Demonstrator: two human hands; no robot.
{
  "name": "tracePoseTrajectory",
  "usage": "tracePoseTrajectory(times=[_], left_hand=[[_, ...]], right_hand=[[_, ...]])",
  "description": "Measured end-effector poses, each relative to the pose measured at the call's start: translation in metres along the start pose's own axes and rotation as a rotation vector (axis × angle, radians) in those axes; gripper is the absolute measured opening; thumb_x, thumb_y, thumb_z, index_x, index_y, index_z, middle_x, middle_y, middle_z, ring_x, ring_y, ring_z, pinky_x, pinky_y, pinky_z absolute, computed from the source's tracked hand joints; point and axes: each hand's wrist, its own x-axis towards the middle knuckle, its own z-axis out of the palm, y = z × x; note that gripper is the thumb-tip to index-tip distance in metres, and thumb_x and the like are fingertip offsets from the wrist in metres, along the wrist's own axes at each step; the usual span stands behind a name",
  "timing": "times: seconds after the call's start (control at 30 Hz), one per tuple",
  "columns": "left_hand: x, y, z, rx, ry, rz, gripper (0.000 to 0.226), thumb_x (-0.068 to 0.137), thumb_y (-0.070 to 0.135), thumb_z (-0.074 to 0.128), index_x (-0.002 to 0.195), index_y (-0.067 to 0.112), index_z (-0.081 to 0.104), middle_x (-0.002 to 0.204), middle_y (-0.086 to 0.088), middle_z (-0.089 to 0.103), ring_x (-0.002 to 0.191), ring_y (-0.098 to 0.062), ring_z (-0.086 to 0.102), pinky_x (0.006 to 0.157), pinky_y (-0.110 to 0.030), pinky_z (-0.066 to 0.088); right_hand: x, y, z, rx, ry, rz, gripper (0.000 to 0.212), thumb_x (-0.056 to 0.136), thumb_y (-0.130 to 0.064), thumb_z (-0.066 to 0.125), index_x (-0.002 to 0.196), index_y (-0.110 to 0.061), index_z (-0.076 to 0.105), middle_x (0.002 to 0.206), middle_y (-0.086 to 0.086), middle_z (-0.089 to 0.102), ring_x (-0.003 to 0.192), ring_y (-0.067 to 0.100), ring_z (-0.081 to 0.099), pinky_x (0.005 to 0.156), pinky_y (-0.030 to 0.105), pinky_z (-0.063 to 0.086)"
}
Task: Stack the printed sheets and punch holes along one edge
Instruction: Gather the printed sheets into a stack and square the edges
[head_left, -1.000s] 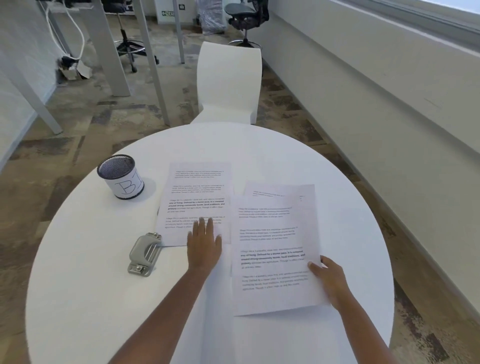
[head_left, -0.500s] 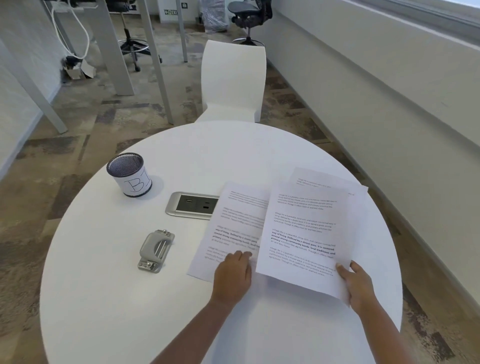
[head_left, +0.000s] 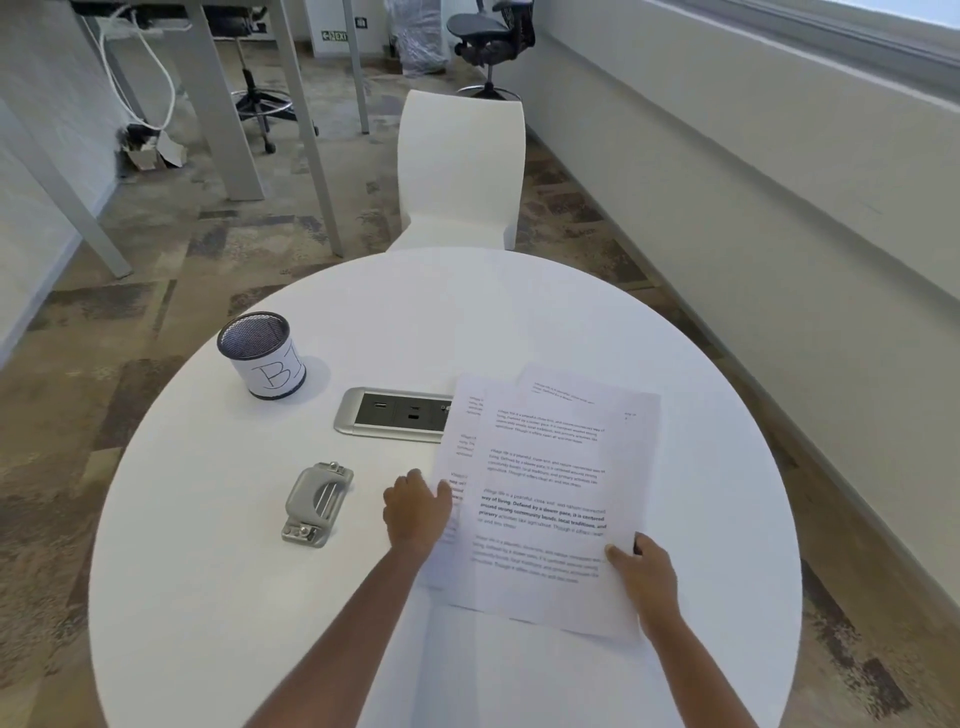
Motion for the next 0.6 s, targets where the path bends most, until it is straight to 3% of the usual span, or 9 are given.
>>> tracePoseTrajectory(times=[0.07, 0.13, 0.2, 0.3, 0.5, 0.6], left_hand=[[-0.009, 0.005, 0.004, 0.008, -0.032, -0.020, 0.041, 0.093, 0.027, 0.045, 0.121, -0.003, 0.047, 0.126, -0.020, 0.052, 0.119, -0.036, 0.044, 0.094, -0.040, 0.041], [-0.018, 0.009, 0.010, -0.018, -0.058, -0.018, 0.039, 0.092, 0.025, 0.045, 0.120, -0.002, 0.048, 0.126, -0.020, 0.050, 0.119, -0.034, 0.043, 0.095, -0.040, 0.041], [-0.025, 0.014, 0.014, -0.038, -0.072, -0.021, 0.037, 0.092, 0.022, 0.046, 0.120, -0.003, 0.048, 0.127, -0.020, 0.048, 0.120, -0.034, 0.042, 0.095, -0.040, 0.041], [-0.029, 0.017, 0.016, -0.062, -0.081, -0.042, 0.036, 0.091, 0.019, 0.047, 0.119, -0.003, 0.048, 0.128, -0.019, 0.045, 0.121, -0.033, 0.041, 0.095, -0.041, 0.042], [-0.028, 0.013, 0.013, -0.100, -0.106, -0.034, 0.037, 0.088, 0.013, 0.050, 0.122, -0.002, 0.047, 0.130, -0.018, 0.041, 0.121, -0.032, 0.040, 0.095, -0.043, 0.044], [-0.029, 0.011, 0.013, -0.092, -0.114, -0.011, 0.037, 0.088, 0.013, 0.052, 0.122, -0.001, 0.045, 0.131, -0.017, 0.040, 0.122, -0.031, 0.040, 0.095, -0.043, 0.043]], right_hand=[[-0.006, -0.007, 0.010, -0.131, 0.029, -0.013, 0.017, 0.082, -0.011, 0.059, 0.088, 0.005, 0.058, 0.111, 0.019, 0.057, 0.113, 0.038, 0.050, 0.086, 0.037, 0.040], [-0.012, -0.013, 0.019, -0.207, 0.038, 0.018, 0.030, 0.083, -0.015, 0.060, 0.108, 0.001, 0.057, 0.135, 0.017, 0.040, 0.130, 0.034, 0.030, 0.099, 0.039, 0.033], [-0.020, -0.019, 0.024, -0.197, 0.046, 0.054, 0.043, 0.083, -0.015, 0.060, 0.122, 0.001, 0.049, 0.146, 0.016, 0.026, 0.134, 0.034, 0.020, 0.105, 0.045, 0.030], [-0.024, -0.022, 0.026, -0.149, 0.048, 0.036, 0.046, 0.080, -0.008, 0.061, 0.122, 0.004, 0.044, 0.143, 0.022, 0.028, 0.131, 0.036, 0.026, 0.104, 0.040, 0.029], [-0.024, -0.017, 0.015, 0.255, -0.029, 0.108, 0.062, 0.076, -0.004, 0.066, 0.129, -0.003, 0.032, 0.126, 0.020, 0.050, 0.111, 0.034, 0.052, 0.096, 0.043, 0.044], [-0.019, -0.014, 0.005, 0.342, -0.057, 0.148, 0.050, 0.079, -0.003, 0.063, 0.124, -0.002, 0.042, 0.122, 0.020, 0.056, 0.108, 0.036, 0.057, 0.091, 0.045, 0.048]])
